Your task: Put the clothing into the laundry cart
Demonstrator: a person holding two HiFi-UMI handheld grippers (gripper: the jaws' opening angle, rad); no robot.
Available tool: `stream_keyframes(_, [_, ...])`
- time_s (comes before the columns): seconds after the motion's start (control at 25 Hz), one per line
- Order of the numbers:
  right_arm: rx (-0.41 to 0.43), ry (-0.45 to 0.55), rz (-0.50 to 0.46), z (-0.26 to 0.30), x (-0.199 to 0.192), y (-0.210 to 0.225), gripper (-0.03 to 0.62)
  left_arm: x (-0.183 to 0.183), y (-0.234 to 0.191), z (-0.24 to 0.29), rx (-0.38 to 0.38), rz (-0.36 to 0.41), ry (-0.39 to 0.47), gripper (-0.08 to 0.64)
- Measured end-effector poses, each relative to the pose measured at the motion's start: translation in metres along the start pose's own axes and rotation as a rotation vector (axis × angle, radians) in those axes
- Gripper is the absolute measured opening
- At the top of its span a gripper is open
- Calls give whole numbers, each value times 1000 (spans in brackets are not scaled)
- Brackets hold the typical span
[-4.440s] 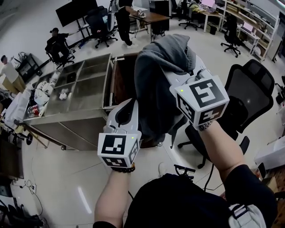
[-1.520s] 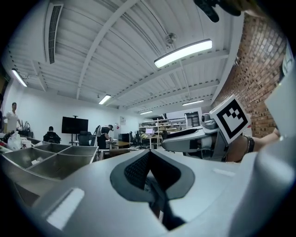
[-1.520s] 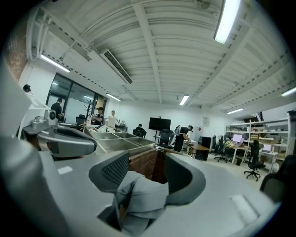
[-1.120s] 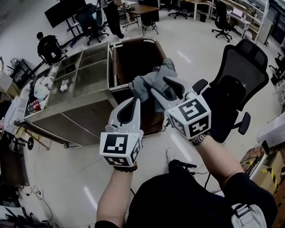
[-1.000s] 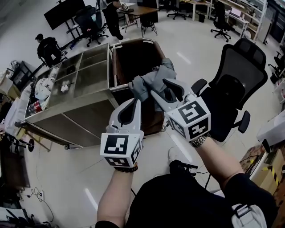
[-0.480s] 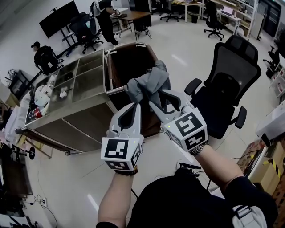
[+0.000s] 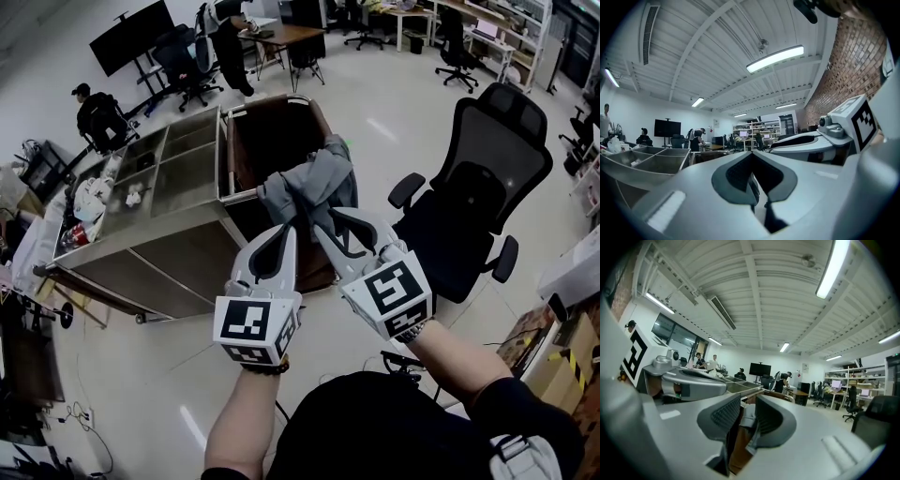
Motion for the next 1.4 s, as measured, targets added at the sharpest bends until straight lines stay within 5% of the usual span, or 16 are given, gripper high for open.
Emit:
stream_keyframes(0.76, [41, 87, 19, -30, 1, 46, 3, -8, 45, 35, 49, 42, -22, 2])
stream_keyframes(1.4, [65, 87, 23, -36, -1, 43, 0, -6, 58, 28, 51, 50, -19, 2])
Point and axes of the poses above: the fingertips, and each gripper's own axes: z forward along the fingers, y to its right, x out of its top, the point moved 8 cm from there along -z, backward along the fingers, and after that the axes turned 11 degrees about y, right-handed, at the moved point
